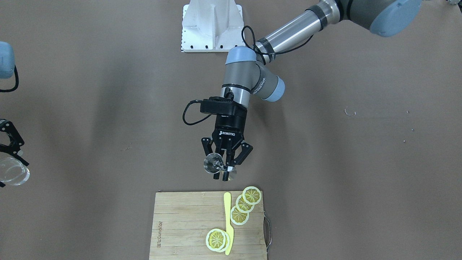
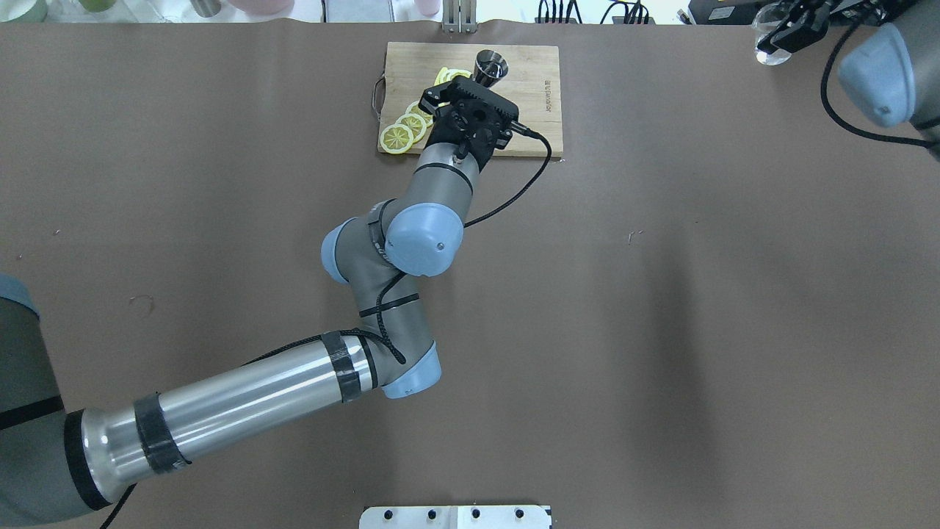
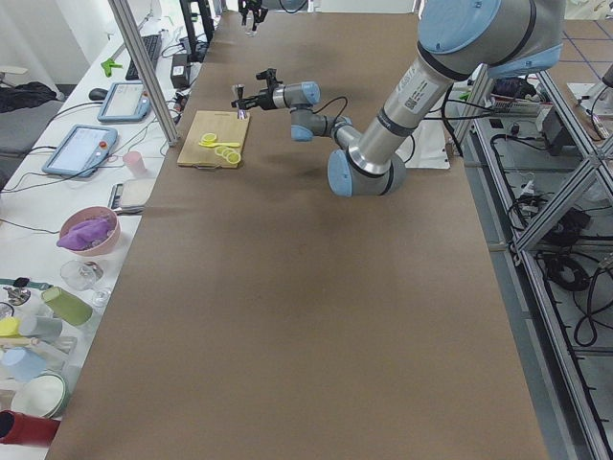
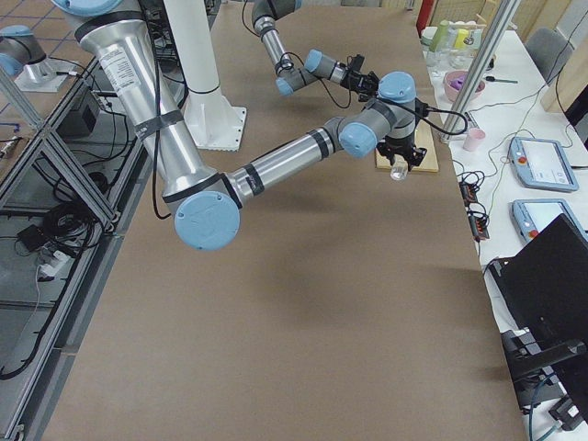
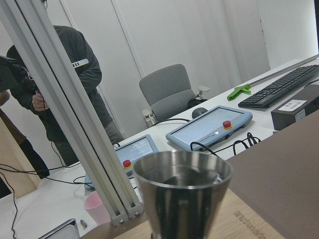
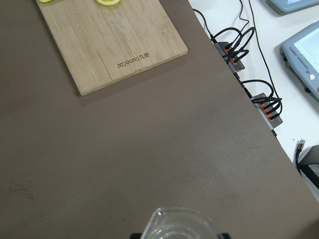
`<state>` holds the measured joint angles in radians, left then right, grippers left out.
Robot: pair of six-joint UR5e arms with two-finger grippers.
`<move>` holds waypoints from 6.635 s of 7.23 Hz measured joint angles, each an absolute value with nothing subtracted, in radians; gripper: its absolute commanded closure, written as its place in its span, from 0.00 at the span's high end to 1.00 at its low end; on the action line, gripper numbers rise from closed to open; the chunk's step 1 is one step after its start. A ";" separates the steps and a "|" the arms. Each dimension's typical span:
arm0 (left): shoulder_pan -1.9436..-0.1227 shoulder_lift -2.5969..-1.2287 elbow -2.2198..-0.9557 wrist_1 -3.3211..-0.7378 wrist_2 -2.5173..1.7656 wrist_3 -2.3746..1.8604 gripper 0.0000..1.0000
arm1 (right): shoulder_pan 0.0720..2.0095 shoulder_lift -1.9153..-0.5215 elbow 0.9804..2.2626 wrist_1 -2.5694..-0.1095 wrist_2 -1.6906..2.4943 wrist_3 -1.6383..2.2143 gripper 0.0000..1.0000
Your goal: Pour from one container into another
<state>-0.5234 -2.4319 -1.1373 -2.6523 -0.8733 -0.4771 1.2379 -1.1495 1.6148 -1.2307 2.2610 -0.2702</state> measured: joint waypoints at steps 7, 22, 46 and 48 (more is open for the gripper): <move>-0.534 -1.941 -1.548 -2.759 -0.885 -0.564 0.00 | 1.244 -1.407 1.653 -0.811 2.203 -0.003 0.00; -0.160 -1.234 -1.598 -3.189 -0.370 -1.041 0.00 | 0.940 -1.432 1.464 -0.418 1.976 0.430 0.00; -0.207 -1.408 -1.334 -3.175 -0.408 -1.114 0.42 | 0.873 -1.410 1.393 -0.312 1.940 0.474 0.99; -0.206 -1.411 -1.330 -3.174 -0.408 -1.127 0.66 | 0.896 -1.410 1.401 -0.314 1.969 0.474 0.99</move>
